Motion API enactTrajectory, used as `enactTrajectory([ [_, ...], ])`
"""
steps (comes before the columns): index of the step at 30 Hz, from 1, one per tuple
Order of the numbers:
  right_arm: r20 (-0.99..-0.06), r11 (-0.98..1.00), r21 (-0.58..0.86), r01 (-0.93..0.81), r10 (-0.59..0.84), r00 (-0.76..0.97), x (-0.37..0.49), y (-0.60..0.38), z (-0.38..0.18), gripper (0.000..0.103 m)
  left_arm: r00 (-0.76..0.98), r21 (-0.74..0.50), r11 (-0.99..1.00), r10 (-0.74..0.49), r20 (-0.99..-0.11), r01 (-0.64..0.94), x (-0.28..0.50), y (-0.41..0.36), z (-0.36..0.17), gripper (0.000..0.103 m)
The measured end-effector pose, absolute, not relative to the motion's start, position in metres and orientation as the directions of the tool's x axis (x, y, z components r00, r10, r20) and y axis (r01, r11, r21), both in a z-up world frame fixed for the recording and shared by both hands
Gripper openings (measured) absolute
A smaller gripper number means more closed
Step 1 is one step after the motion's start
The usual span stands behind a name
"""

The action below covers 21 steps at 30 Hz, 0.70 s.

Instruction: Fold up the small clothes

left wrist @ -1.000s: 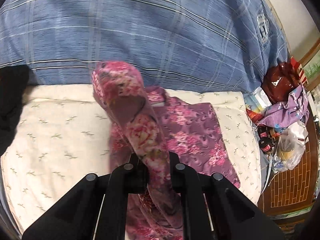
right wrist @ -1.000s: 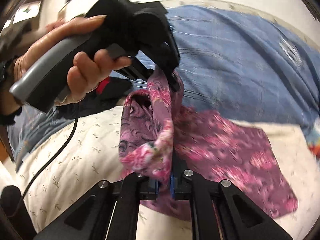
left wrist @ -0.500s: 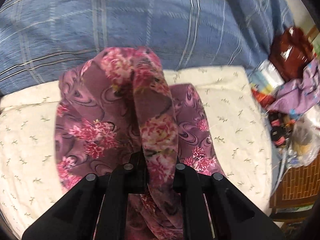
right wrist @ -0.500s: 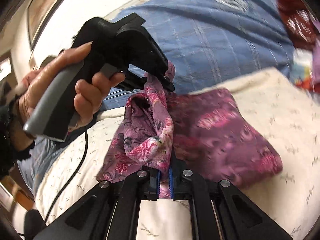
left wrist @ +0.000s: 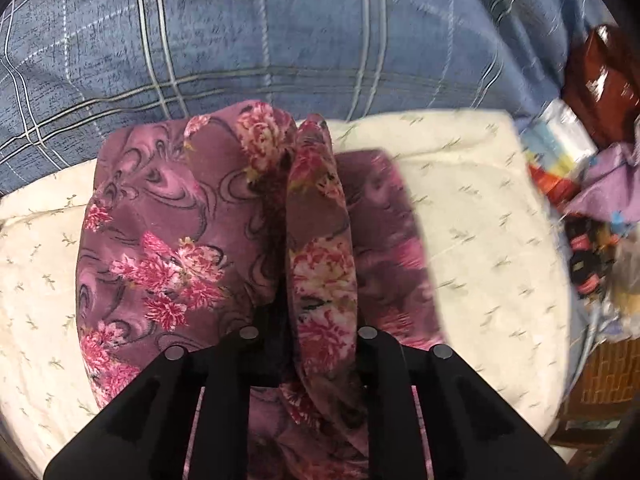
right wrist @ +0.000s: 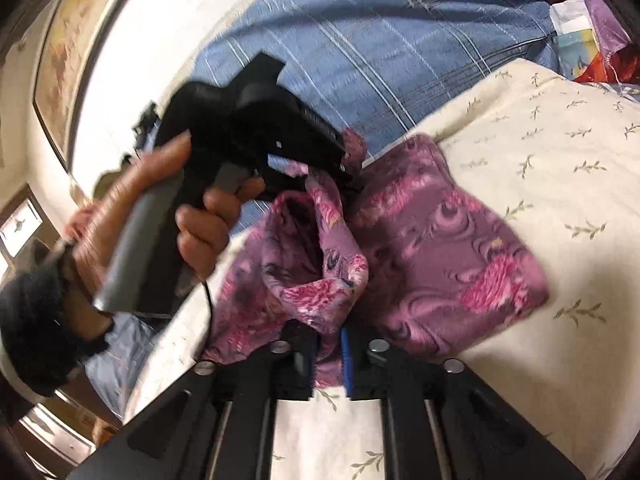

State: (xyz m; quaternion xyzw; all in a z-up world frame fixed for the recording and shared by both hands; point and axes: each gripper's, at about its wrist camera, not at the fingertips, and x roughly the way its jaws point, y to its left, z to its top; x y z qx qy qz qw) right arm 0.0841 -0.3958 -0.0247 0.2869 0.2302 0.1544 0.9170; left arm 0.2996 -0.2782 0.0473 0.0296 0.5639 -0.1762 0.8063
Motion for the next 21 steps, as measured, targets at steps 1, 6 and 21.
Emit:
enactTrajectory([
  [1, -0.324, 0.784, 0.603, -0.146, 0.408, 0.853, 0.082, -0.399, -0.023, 0.006, 0.304, -0.162, 0.932, -0.265, -0.915, 0.324, 0.298, -0.282, 0.051, 0.013],
  [6, -0.301, 0.741, 0.666, -0.087, 0.373, 0.877, 0.073, -0.432, -0.027, 0.006, 0.307, -0.124, 0.916, -0.252, -0.918, 0.381, 0.291, -0.32, 0.048, 0.014],
  [21, -0.318, 0.728, 0.685, 0.007, 0.291, 0.902, 0.061, -0.501, 0.0, 0.05, 0.355, -0.5, 0.835, -0.55, -0.756, 0.229, 0.304, -0.173, 0.105, 0.06],
])
